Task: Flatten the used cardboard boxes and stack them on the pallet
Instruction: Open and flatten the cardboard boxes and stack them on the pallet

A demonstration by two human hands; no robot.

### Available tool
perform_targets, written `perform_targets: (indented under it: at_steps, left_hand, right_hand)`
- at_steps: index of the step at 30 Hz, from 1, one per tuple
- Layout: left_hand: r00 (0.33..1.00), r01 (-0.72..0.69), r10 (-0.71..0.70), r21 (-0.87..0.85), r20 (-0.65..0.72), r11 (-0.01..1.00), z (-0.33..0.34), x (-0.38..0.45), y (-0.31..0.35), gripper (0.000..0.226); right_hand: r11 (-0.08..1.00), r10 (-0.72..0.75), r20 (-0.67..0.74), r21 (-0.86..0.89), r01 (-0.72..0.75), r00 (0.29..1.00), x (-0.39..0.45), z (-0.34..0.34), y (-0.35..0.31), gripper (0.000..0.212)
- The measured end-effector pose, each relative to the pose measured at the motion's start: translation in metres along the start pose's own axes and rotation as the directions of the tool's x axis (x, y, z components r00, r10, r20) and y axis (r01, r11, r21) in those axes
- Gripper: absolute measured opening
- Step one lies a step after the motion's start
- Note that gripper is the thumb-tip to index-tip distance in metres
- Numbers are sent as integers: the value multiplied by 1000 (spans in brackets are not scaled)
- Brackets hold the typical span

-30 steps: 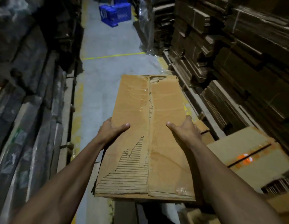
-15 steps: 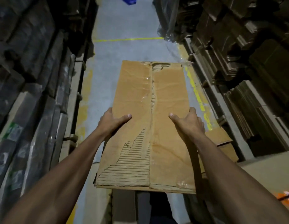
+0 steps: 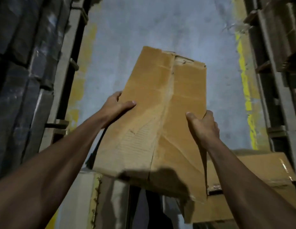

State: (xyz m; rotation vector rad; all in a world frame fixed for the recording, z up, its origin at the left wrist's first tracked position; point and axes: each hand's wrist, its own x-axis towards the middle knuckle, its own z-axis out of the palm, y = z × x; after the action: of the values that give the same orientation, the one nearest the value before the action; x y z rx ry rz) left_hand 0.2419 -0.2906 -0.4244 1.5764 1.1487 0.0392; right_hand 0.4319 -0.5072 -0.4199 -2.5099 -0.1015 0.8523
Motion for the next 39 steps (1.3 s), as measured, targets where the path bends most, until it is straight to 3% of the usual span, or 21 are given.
perform_targets:
  at_steps: [2,6,11,15,19,22,26,30,33,35,39]
  left_hand:
    - [999,4,-7,88,33,996,5,32,-5,42]
    - [999,-21,15,189,34,982,7,78,-23,51]
    - [999,52,-53,185,3,981,32,109,-73,56]
    - [995,98,-98,87,-8,991,70,111,-98,53]
    - [996,37,-6,364,-85,930,101,103,-117,62]
    - [987,98,-35,411,-158,906,107,100,-132,66]
    - [944,264,-127,467,-303,844,99,108,-138,68]
    - [832,454,-236,374,-502,808,79,116,-157,70]
    - [794,567,-416,293,-443,770,50,122,-196,85]
    - [789,607,-493,345,-366,716,30,115,-230,101]
    - [844,533,-472,490,-254,690,12,88,-269,118]
  right_hand:
    - [999,37,17,11,-37,999,25,24,12,72]
    - [999,21,-17,28,-21,1000,61,58,16,67]
    - [998,25,-12,-55,-25,1000,100,103,24,69]
    - [996,84,-56,29,-82,995,140,120,49,74]
    - [981,123,145,129,-142,982,143,132,87,72]
    - [968,148,341,144,-208,928,119,159,109,79]
    - [998,65,363,-20,-62,930,95,196,123,76]
    - [975,-33,424,-184,122,905,83,211,117,86]
    - [993,-33,571,-76,93,820,73,221,107,94]
    - [986,-65,638,-77,147,767,66,231,95,97]
    - [981,-43,585,-129,146,810,58,262,80,101]
